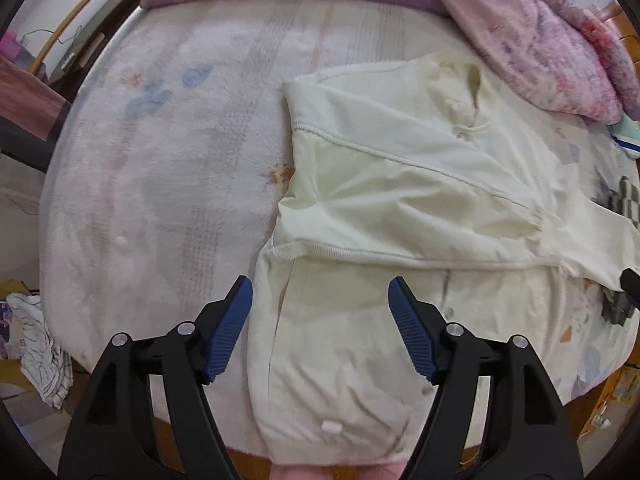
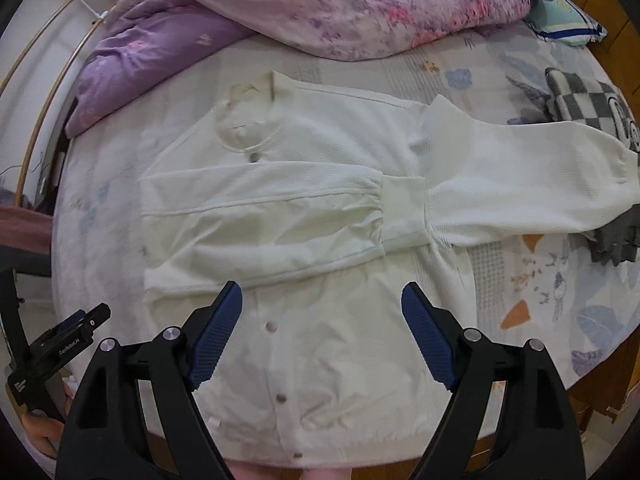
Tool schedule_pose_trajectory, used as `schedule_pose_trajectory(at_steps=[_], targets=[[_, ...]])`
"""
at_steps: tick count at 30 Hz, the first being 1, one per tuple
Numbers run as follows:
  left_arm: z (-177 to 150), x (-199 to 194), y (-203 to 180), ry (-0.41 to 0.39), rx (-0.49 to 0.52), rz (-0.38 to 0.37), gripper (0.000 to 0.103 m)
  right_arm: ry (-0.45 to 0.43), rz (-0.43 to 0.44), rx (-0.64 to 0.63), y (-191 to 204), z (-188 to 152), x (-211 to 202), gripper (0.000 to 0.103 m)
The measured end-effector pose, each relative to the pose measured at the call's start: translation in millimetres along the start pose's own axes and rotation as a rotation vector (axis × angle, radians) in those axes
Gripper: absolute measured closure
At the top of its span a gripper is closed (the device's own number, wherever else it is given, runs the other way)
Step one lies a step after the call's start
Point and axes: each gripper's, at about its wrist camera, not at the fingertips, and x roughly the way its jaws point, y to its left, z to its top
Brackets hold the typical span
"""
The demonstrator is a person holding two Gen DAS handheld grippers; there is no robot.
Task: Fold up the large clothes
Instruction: 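Open both tools and move the right tool to the other sleeve cuff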
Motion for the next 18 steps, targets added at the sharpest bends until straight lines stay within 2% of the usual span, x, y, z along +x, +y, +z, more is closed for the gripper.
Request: schedule_pose_trajectory(at_steps=[11, 15, 18], targets=[[-45.3, -96.8, -11.5, -0.092, 0.078, -0.039, 0.031, -0.056, -0.020, -0.010, 18.8, -58.6, -84.3, 0.024], [-72.4, -128.8, -11.7, -0.158, 0.108, -0.054, 0.031, -0.097, -0.036, 0.001, 24.9, -85.9, -111.5, 0.024], [-89.7, -141.2, -11.4, -0.169, 0.139, -0.080, 0.031, -0.139, -0.046, 0.030, 26.4, -108.8, -130.1, 0.024]])
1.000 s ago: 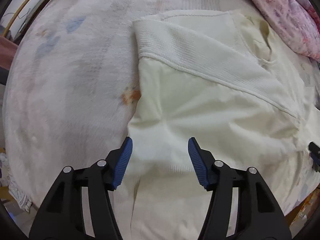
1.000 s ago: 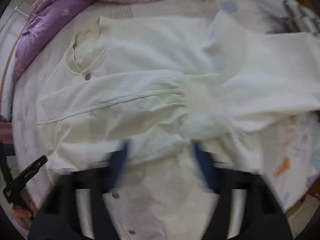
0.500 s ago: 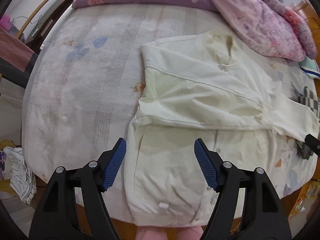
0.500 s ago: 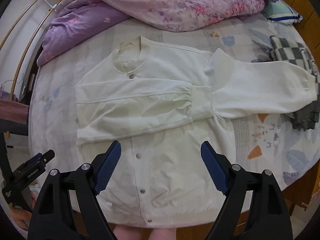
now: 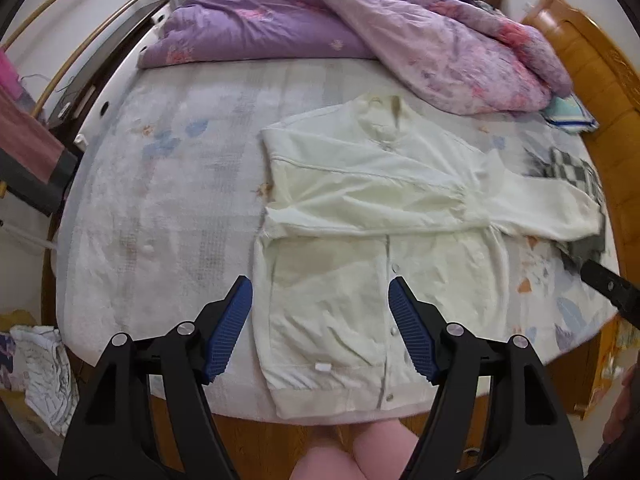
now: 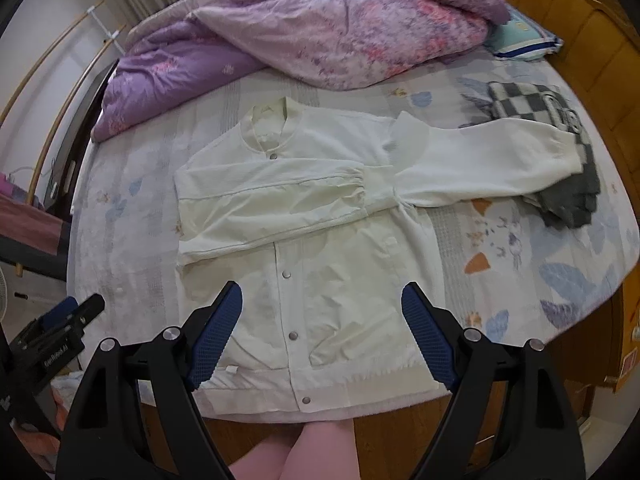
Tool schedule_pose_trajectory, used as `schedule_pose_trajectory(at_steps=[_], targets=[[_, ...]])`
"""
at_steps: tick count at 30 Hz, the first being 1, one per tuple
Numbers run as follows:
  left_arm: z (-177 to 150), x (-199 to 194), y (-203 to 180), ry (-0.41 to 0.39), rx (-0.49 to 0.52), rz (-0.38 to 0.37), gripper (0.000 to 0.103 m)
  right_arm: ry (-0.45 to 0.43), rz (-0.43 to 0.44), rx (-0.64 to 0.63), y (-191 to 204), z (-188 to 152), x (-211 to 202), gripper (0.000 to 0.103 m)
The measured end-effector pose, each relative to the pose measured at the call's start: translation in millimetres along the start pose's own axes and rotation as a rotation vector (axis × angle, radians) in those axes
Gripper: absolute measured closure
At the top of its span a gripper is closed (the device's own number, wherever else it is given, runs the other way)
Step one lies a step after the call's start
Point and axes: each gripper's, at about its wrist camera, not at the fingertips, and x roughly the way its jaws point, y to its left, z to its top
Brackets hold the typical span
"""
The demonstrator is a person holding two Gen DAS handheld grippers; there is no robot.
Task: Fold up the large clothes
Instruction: 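Open both tools and move the right tool to the other sleeve cuff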
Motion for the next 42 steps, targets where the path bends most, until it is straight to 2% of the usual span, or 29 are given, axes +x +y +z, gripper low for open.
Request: schedule_pose_trajectory(at_steps=[7, 15, 19, 25, 30, 32, 34, 37, 42], targets=[[-28.8, -25.5, -24.6, -0.029, 0.109, -0.041, 0.031, -0.035, -0.038, 0.097, -20.6, -40.7, -35.5, 0.023], [-45.0, -37.1, -72.1, -0.036, 0.216, -0.101, 0.031, -0.058, -0.030, 0.242, -69.6, -64.5, -51.7, 0.022], [-42.9, -30.0, -100.8, -0.030, 0.253, -0.101, 0.031, -0.060, -0.031, 0.299, -99.4, -66.2, -52.0, 0.022], [-26.8, -8.9, -152.1, -0.010, 0.261, -0.104, 0.031, -0.061, -0.023, 0.336, -151.6, -46.9, -43.8, 0.021], [-6.3, 15.1, -207.0, 0.033, 0.247, -0.104, 0.031, -0.023, 0.004, 0.369, -216.6, -11.8, -20.8, 0.021], [3.4, 24.7, -233.0, 0.025, 0.252, -0.087, 0.031, -0.008, 0.025, 0.382, -241.4, 2.0, -12.3, 0.021], [12.7, 38.1, -251.9, 0.046, 0.233, -0.079, 0.031, 0.008, 0.024, 0.389, -270.0, 18.4, -1.6, 0.021], [29.1, 61.0, -278.9, 0.089, 0.197, -0.117, 0.031, 0.039, 0.025, 0.429, -312.5, 38.3, 17.1, 0.021], [57.7, 104.1, -313.4, 0.099, 0.123, -0.103, 0.031, 0.035, 0.059, 0.531, -385.4, 67.3, 47.6, 0.021]])
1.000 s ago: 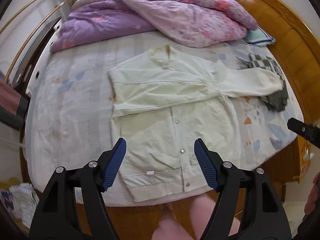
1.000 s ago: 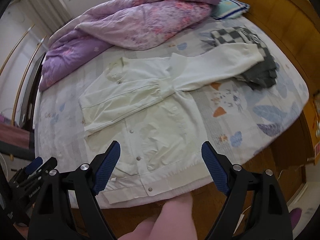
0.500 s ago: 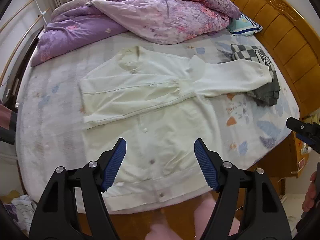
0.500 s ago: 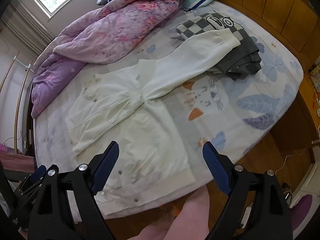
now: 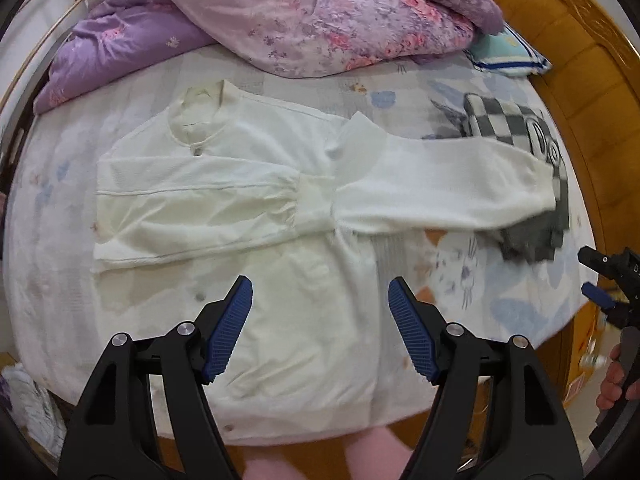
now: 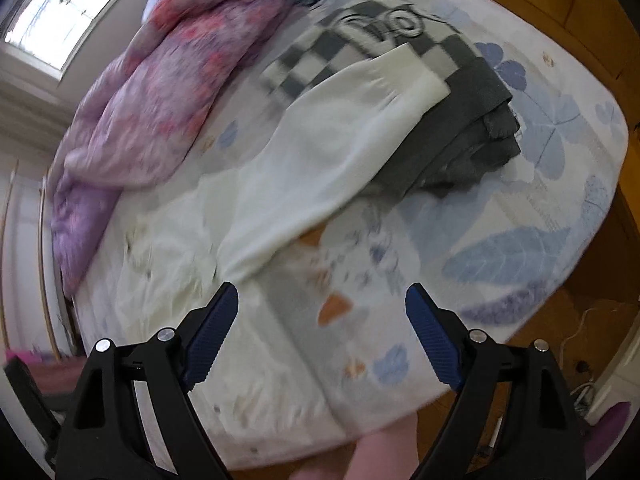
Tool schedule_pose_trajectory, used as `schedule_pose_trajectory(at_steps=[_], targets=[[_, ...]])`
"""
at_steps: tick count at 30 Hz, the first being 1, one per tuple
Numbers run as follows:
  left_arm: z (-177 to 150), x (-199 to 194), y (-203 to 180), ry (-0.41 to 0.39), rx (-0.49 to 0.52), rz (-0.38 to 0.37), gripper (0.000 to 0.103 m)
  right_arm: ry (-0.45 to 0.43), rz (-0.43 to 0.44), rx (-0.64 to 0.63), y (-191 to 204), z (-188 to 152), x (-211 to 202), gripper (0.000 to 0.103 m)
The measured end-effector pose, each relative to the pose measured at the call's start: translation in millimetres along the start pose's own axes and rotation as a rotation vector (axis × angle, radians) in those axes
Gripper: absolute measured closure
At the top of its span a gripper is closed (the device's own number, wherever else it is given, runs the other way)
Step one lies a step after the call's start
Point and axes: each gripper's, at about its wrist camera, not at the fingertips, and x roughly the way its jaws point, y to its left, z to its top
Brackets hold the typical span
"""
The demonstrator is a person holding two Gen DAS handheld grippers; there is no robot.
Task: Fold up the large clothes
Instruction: 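Open both tools and move the right tool to the other sleeve cuff, then grasp the other sleeve cuff with the right tool, then fold the sleeve across the body with the right tool while the left tool pins it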
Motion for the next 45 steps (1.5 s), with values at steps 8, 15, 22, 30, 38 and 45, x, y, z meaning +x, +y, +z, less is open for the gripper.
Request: schedule_pose_trajectory(at_steps=[8, 15, 22, 30, 38, 45], targets=[[51.0, 79.1, -11.5, 0.027, -0.086, 0.001, 0.031, -0.011, 0.023, 0.206, -87.8, 92.9, 63.0, 0.021], [75.7, 148.2, -14.3, 0.075, -0.020, 0.098, 0.031, -0.036, 0.124, 0.355, -132.2, 137.7, 125.5, 0.021], [88.9, 184.2, -3.4, 0.065, -0.040, 0.083, 0.054, -0.105, 0.200, 0.416, -146.8, 148.0, 156.4, 0.069], [97.9, 251.3, -6.9, 0.143, -0.013, 0.007, 0.093, -0.255, 0.261, 0.362, -117.9, 154.0, 115.8, 0.090], [91.7, 296.1, 2.3, 0.179, -0.064, 0.015, 0.095, -0.343, 0.398, 0.089, -10.7, 172.1, 60.0, 0.091], [88.0, 297.1, 10.9, 0.129, -0.094, -0.027, 0.095, -0.332, 0.564, -0.139, 104.4, 164.7, 22.6, 0.091]])
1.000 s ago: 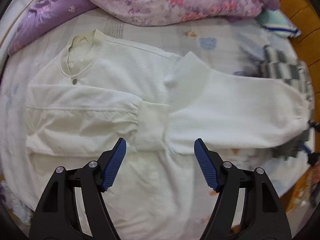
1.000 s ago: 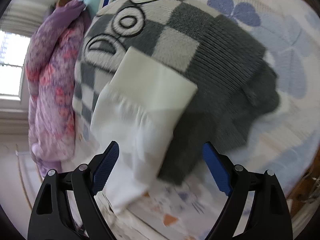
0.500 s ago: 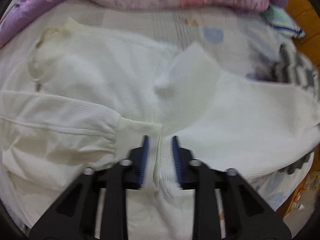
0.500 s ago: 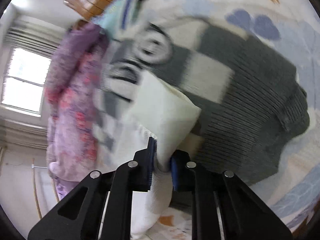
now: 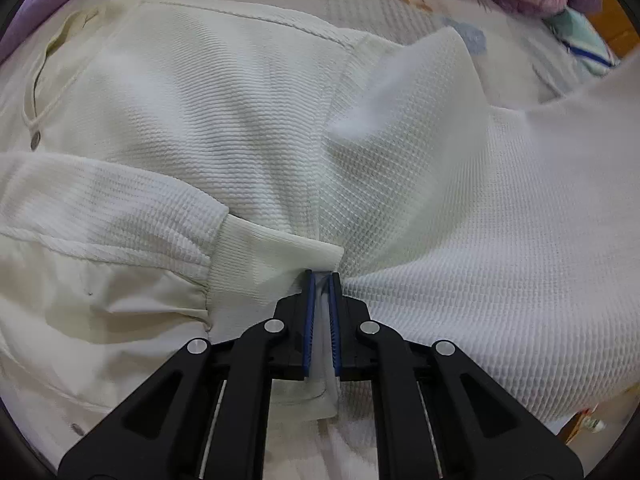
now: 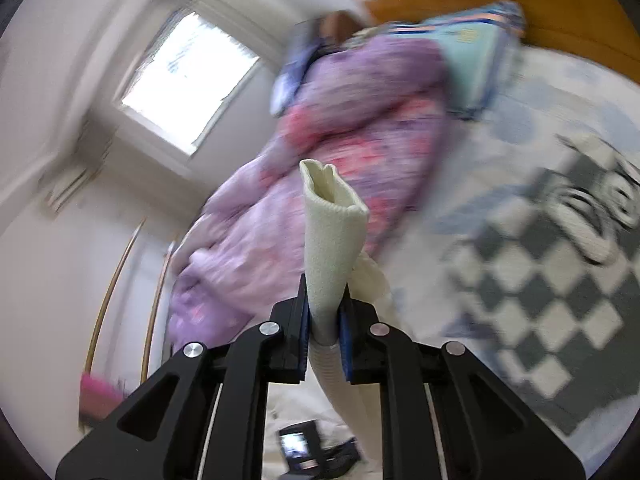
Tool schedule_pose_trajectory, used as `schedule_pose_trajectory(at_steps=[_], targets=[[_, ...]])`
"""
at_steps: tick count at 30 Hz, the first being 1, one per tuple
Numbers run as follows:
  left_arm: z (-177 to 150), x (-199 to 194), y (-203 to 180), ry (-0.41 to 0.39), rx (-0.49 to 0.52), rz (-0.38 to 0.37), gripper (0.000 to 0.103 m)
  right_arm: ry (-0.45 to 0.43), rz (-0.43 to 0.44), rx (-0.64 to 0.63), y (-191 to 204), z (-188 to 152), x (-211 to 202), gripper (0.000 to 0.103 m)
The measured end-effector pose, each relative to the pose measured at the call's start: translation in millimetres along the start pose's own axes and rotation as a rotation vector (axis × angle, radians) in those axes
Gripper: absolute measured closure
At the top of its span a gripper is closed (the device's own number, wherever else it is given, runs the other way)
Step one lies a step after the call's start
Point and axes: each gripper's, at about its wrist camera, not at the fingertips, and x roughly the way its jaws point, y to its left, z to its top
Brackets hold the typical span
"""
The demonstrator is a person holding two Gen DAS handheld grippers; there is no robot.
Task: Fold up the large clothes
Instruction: 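Fold the sleeve across the body with the right tool while the left tool pins it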
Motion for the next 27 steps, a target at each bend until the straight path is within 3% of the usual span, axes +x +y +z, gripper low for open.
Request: schedule_pose_trajectory(at_steps=[7, 12, 14, 19, 27], targets=[[-9.9, -0.1, 21.4, -0.052, -0.014, -0.099, 0.095, 0.086, 0.128, -0.169, 123.3, -39.3, 34.2, 0.094], [-6.3, 1.0, 44.7, -0.028, -0.019, -0.224, 0.097, 0.161, 0.155, -0.244, 196.2, -91.7, 65.5, 0.095], [-4.2, -14.1, 58.4, 0.011, 0.000, -0.285, 0.099, 0.176, 0.124, -0.295, 227.3, -123.5, 77.5, 0.095], [-23.9, -94.2, 134.7, -0.066, 0.012, -0.286, 0.100, 0.233, 0.074, -0.358, 269.6, -196.4, 114.4, 0.095], [-61.6, -167.6, 311.7, -0.157, -0.136, -0.140, 0.100, 0.381, -0.007, -0.414, 285.3, -325.8, 206.4, 0.095]])
